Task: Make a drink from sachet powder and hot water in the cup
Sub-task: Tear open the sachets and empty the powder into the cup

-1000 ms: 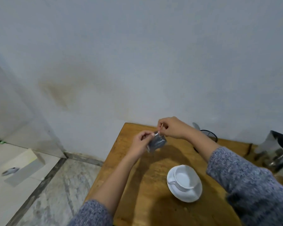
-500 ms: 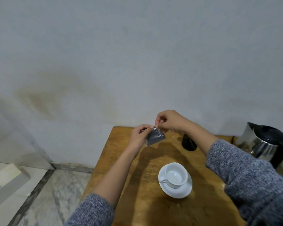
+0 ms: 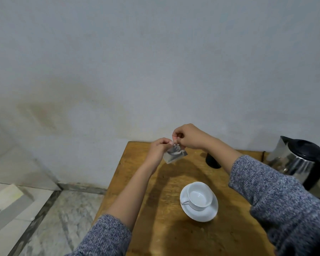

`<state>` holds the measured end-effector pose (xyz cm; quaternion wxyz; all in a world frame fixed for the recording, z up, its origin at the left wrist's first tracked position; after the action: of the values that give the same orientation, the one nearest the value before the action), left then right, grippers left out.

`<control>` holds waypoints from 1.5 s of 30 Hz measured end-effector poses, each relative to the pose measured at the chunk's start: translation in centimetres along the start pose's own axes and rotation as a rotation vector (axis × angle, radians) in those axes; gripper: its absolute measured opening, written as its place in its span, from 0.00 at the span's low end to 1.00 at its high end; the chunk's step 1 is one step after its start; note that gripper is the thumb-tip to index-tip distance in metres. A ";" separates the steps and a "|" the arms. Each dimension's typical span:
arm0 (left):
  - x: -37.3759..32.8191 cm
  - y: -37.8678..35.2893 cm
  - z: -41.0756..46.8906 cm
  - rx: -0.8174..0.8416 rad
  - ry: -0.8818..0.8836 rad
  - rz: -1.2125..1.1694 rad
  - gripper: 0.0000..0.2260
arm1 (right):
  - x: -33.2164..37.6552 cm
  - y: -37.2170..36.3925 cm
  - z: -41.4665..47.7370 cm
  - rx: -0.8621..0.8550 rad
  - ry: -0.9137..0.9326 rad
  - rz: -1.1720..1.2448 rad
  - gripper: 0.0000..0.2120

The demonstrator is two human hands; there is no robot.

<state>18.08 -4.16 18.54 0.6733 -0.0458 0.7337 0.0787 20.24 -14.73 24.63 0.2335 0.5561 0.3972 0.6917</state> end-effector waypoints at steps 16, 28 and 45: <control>-0.5 2.6 0.2 -0.092 -0.141 0.120 0.06 | 1.5 -1.8 0.5 0.007 0.034 0.041 0.08; 1.7 3.5 0.0 -0.078 0.111 -0.032 0.11 | 3.6 -4.1 -0.8 -0.035 0.338 -0.075 0.07; 5.1 11.1 2.8 -0.473 0.168 -0.183 0.14 | 5.7 -7.7 -3.3 0.038 0.611 -0.052 0.05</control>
<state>18.47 7.43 13.82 0.5850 -0.2746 0.7409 0.1828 14.63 -6.86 21.52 0.1103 0.3161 0.4761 0.8132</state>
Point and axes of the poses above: each hand's wrist, its own z-axis towards the middle knuckle, its own y-axis out of the back of the hand, x = y × z, the point moved 7 cm from there along z, towards the middle knuckle, and after that the axes turned 12 degrees about -x, right-handed, at the moved point
